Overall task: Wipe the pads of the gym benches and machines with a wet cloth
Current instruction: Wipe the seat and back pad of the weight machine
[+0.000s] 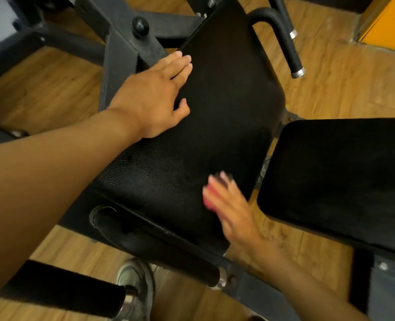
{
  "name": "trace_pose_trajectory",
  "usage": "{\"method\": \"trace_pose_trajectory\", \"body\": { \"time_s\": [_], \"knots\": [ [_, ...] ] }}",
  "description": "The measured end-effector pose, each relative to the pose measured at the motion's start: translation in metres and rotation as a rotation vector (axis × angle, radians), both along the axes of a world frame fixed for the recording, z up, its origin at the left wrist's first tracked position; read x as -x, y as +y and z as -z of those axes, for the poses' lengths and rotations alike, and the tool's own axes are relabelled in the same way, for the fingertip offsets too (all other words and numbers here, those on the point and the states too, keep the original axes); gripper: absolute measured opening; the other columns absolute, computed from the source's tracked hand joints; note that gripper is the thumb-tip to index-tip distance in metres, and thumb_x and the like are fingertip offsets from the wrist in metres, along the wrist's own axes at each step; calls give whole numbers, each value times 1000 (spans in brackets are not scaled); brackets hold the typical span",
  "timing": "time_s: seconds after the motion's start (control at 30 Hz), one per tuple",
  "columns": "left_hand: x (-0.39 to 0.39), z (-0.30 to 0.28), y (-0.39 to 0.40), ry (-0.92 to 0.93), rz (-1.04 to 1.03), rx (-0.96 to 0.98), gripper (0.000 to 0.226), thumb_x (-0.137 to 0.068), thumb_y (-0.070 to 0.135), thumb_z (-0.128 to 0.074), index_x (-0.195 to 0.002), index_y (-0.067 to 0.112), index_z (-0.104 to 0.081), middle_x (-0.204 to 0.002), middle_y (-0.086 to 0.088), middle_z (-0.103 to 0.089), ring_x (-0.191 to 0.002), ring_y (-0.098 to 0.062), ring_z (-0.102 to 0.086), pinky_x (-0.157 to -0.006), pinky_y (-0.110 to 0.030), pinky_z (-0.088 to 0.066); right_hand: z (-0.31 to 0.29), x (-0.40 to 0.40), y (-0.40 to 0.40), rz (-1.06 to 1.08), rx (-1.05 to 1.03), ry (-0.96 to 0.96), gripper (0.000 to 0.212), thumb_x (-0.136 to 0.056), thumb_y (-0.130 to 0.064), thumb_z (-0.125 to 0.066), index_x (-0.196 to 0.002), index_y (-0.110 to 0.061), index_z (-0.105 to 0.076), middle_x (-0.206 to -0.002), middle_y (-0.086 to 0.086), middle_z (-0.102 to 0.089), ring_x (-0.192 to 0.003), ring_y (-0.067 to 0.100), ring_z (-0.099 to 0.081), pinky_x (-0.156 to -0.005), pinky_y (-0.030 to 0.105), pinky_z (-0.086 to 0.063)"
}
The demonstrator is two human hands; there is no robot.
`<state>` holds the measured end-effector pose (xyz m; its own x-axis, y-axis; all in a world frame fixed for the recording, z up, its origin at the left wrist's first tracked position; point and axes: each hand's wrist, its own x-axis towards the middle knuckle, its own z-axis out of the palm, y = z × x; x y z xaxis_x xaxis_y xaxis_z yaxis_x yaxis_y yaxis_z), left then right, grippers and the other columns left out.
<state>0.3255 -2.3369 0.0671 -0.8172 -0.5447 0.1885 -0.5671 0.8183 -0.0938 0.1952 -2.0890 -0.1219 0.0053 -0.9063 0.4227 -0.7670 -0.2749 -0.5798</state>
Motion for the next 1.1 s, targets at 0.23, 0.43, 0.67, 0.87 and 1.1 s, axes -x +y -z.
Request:
{"method": "trace_pose_trajectory", "body": {
  "time_s": [0.23, 0.43, 0.67, 0.87, 1.1],
  "knots": [
    [1, -5, 3, -17, -5, -7, 70, -102, 43, -39, -162, 12, -24, -171, 4, -15, -158, -10, -7, -111, -43, -46, -50, -1, -86, 456, -55, -342, 51, -107, -6, -43, -156, -20, -39, -166, -3, -30, -156, 11, -17, -128, 46, -8],
    [1, -7, 4, -39, -12, -8, 69, -103, 44, -39, -163, 12, -22, -172, 4, -13, -158, -11, -6, -109, -45, -48, 18, -20, 40, -222, -8, 221, 72, -96, 0, -59, -158, -22, -32, -169, -3, -23, -154, 37, -22, -124, 56, -22],
    [2, -7, 5, -44, -13, 7, 69, -103, 44, -38, -163, 12, -22, -172, 4, -13, -158, -11, -6, -106, -44, -50, -29, -3, -33, -129, 106, 99, 60, -99, 6, -46, -154, -17, -40, -165, 4, -31, -154, 31, -26, -126, 48, -20],
    [3, -7, 8, -32, -16, -3, 70, -103, 43, -41, -163, 13, -22, -172, 4, -13, -158, -10, -6, -103, -43, -50, -54, 88, -150, 701, -85, -462, 49, -105, -6, -44, -152, -18, -47, -163, 2, -37, -153, 16, -26, -126, 42, -22],
    [3, -5, 5, -27, -10, -3, 71, -101, 44, -37, -163, 13, -22, -172, 4, -12, -158, -9, -4, -103, -40, -49, -71, 69, -168, 519, -27, -376, 52, -105, -4, -42, -155, -19, -42, -165, -5, -28, -157, 17, -16, -129, 35, -8]
  ]
}}
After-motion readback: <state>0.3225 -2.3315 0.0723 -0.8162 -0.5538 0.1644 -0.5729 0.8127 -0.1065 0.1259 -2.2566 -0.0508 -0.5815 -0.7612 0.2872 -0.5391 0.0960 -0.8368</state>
